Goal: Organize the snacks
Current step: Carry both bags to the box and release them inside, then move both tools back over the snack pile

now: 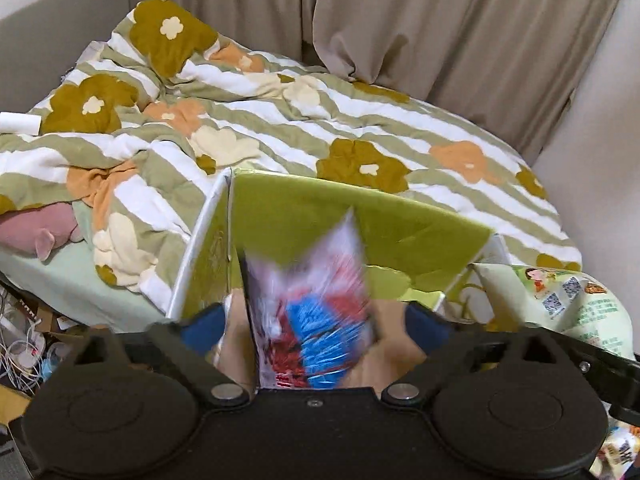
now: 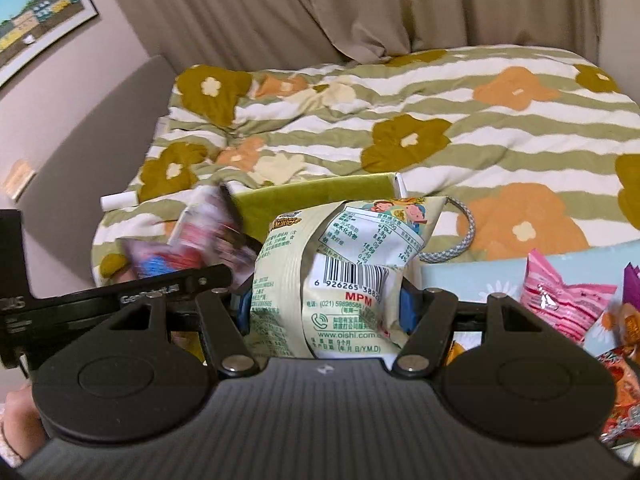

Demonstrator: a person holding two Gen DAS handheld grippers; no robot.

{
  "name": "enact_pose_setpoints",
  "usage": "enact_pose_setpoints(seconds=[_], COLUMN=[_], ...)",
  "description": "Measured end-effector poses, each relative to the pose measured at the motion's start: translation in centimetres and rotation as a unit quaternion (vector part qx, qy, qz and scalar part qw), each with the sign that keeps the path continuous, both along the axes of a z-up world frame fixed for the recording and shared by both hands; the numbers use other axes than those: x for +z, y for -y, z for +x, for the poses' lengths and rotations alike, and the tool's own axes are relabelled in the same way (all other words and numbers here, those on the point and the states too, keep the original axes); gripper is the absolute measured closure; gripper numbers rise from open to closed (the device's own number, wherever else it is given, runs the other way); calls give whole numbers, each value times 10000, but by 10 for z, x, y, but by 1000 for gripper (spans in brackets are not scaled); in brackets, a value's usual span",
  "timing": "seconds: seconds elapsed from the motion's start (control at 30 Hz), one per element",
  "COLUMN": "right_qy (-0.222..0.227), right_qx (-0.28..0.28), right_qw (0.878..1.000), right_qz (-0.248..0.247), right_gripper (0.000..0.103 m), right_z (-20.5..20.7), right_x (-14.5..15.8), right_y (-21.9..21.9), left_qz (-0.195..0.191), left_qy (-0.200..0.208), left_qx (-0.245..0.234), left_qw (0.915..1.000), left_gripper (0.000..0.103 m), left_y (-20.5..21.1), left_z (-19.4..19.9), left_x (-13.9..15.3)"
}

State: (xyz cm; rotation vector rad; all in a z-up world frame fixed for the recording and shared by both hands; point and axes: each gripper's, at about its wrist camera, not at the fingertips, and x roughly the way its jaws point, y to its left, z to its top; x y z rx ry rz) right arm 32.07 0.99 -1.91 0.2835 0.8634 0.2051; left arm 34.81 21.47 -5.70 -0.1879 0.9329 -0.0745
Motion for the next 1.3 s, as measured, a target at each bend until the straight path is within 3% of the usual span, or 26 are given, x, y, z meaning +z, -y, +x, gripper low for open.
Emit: enact_pose_setpoints(seconds=[0.23, 0.57, 0.77, 0.87, 0.9, 0.93, 1.3], right_qy=[-161, 120, 283, 327, 369, 386, 359], right_qx=[-156, 273, 558, 545, 488, 459, 409], right_qw=[9996, 9987, 9963, 9957, 9949, 9941, 9953], right_qz=[-162, -415, -589, -679, -798, -905, -804], right_gripper=[24, 24, 22, 17, 2, 0, 0], right_z=[15, 28, 46, 56, 58, 59, 41], right_x=[-10, -5, -12, -23, -27, -30, -30], right_y=[-11, -27, -38, -42, -43, -44, -24], left_qz=[123, 167, 388, 422, 445, 465, 495], left_qy=[25, 296, 396, 415, 411, 406, 463], left_qx=[-104, 9, 163, 233, 254, 265, 321], left_qw=[9999, 9994, 9983, 9980, 9978, 9977, 9972], left_gripper=[2, 2, 2, 2, 2, 2, 2], left_y=[-14, -22, -21, -22, -22, -22, -20], left_z=[-7, -40, -47, -51, -52, -53, -60], left_x=[-1, 27, 33, 33, 32, 32, 33])
